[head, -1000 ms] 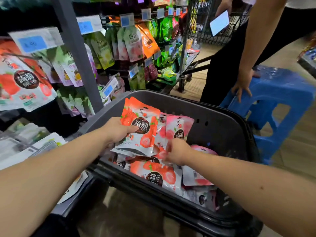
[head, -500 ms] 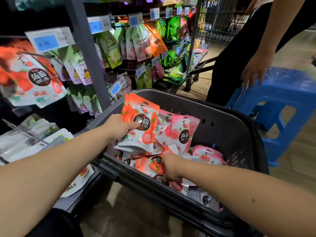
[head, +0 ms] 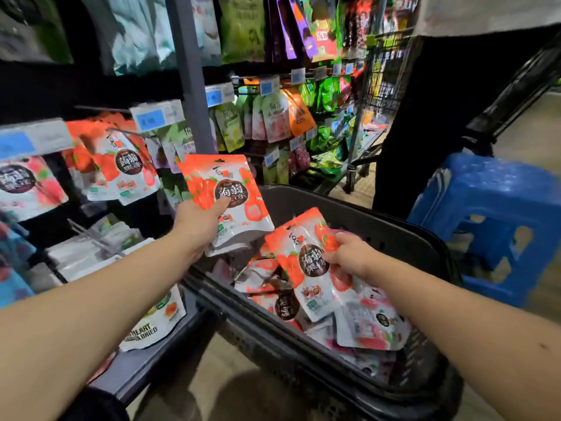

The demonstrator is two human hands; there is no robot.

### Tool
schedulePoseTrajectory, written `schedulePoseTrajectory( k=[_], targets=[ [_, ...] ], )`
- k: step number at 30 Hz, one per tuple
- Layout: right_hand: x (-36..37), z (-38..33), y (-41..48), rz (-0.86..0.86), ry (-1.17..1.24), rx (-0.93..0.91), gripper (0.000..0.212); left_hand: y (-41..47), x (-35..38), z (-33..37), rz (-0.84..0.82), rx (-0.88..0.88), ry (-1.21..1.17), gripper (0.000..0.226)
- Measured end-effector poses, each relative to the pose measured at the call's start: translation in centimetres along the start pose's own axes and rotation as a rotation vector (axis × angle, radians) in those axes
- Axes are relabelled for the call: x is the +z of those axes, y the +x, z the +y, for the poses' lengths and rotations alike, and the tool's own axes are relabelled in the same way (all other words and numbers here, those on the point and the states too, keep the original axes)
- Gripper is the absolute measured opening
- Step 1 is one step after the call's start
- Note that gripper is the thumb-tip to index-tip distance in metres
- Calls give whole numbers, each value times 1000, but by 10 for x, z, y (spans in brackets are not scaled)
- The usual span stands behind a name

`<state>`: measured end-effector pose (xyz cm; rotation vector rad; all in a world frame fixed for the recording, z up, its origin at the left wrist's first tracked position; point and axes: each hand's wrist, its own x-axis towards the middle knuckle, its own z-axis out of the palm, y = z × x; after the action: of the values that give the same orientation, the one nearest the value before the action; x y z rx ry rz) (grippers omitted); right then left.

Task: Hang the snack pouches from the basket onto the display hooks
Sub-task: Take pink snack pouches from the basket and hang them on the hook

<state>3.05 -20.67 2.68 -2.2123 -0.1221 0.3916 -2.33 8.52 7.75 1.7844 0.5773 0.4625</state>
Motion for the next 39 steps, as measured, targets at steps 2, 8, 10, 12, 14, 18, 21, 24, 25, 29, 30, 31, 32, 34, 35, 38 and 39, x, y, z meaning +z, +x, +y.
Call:
schedulePoseTrajectory(
  k=[2,8,10,12,14,18,21,24,25,29,30,31,32,34,35,38,39],
  targets=[
    [-6,-8,-1,74,193,-1,16,-9,-16,0,23,17,4,48],
    [6,-70,-28,57,542,-76,25,-56,-61,4,50,62,55,48],
    [21,-95,-42,-23,552,-106,29,-67,-75,4,41,27,18,48],
    [38,-122,-58,-87,519,-149,28,-79,-92,9,72,15,-37,48],
    [56,-148,-75,-114,503,-172,22,-92,-109,12,58,4,-87,50],
    [84,-187,-98,-43,450,-176,22,-109,-143,4,21,-33,-97,51],
    [99,-203,-100,-88,373,-182,16,-106,-162,-8,23,-109,-131,44],
    [110,-211,-94,-222,313,-177,48,-97,-170,-12,4,-99,-149,73],
    [113,-212,-90,-259,297,-182,64,-90,-172,-13,14,-106,-158,73],
    [122,-219,-70,-306,131,-333,103,-75,-177,-10,36,-142,-128,35],
    [124,-221,-62,-314,113,-353,107,-68,-176,-9,31,-130,-103,36],
    [125,-223,-53,-325,95,-369,104,-62,-176,-7,41,-111,-79,38],
    [126,-227,-46,-341,73,-383,101,-55,-174,-5,60,-96,-56,41],
    [128,-231,-28,-351,4,-420,97,-36,-172,-5,66,-81,-30,47],
    [130,-233,-19,-357,-4,-434,96,-28,-171,-3,79,-69,-12,47],
    [137,-234,2,-357,100,-429,89,-6,-165,-5,96,-50,-33,45],
    [139,-233,8,-330,140,-427,86,0,-162,-7,102,-46,-34,43]
  ],
)
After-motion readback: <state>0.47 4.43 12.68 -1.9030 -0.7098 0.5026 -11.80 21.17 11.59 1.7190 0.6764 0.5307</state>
